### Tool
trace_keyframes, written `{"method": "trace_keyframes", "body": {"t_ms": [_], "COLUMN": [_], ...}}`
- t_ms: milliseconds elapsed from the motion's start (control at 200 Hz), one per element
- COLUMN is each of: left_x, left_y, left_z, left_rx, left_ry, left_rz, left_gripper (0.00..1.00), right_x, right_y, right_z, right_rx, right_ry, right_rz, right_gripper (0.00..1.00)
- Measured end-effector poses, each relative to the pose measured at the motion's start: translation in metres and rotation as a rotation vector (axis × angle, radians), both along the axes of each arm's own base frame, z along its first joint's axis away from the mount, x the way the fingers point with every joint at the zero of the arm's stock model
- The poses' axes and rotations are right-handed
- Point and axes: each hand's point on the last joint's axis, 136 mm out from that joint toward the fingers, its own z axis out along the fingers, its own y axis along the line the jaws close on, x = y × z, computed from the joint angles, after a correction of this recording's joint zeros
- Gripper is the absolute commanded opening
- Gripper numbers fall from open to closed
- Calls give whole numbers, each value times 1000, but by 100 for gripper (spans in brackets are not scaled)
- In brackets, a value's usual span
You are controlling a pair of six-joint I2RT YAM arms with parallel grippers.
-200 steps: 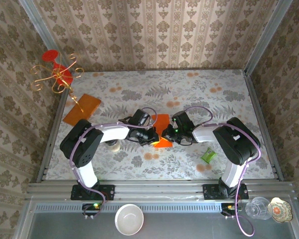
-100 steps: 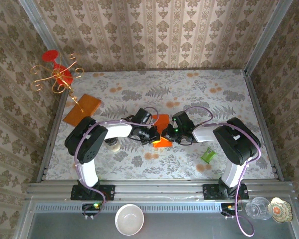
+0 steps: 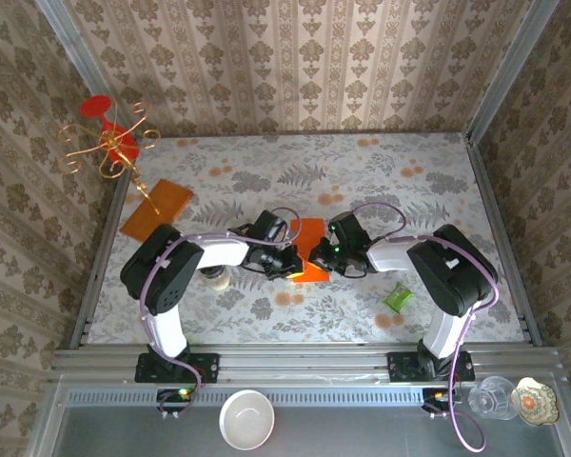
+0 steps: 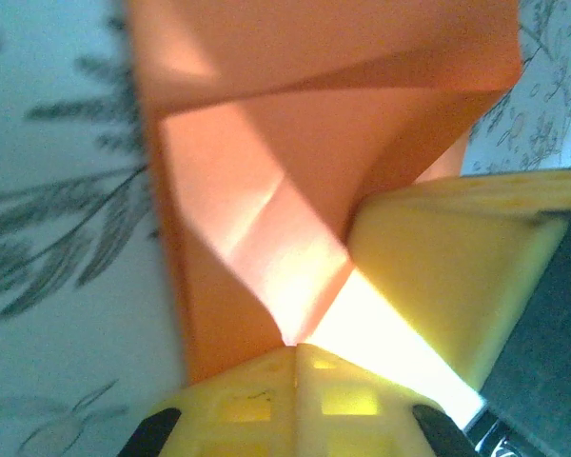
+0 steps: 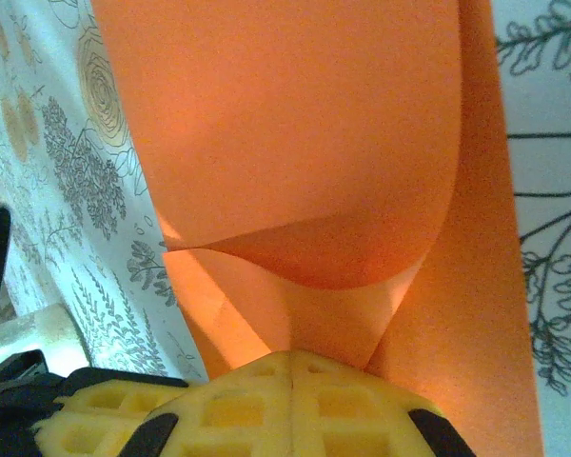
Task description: Fold a paper plane with a square sheet of paper (pick it up from the middle)
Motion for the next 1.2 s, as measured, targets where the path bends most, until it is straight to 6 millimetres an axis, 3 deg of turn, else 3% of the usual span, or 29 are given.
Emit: {"method": "trace_keyframes", "body": {"t_ms": [330,480,565,730,870,1020,1201], "left_x": [-35,-34,-23,6,14,10,7], "left_y": [39,54,47,14,-3,-3,-1], "left_z": [0,8,21,44,31,9,2], "left_rx": [53,71,39,-47,-54,-21,-21], "left_ry": [52,74,41,-35,-29,18,31], "left_rz": [-10,25,31,31,24,29,32], "left_gripper": [0,0,0,0,0,0,0], "right_x": [0,0,0,1,0,1,1], "right_y": [0,0,0,-1,-1,-1,-1], "right_z": [0,0,0,1,1,1,1], "right_rx": [-12,-11,-11,-12,-12,-12,-12], "right_ry": [7,7,6,3,3,3,3], "right_rz": [-2,-2,-2,-4,-4,-4,-4], "right_gripper": [0,0,0,0,0,0,0]}}
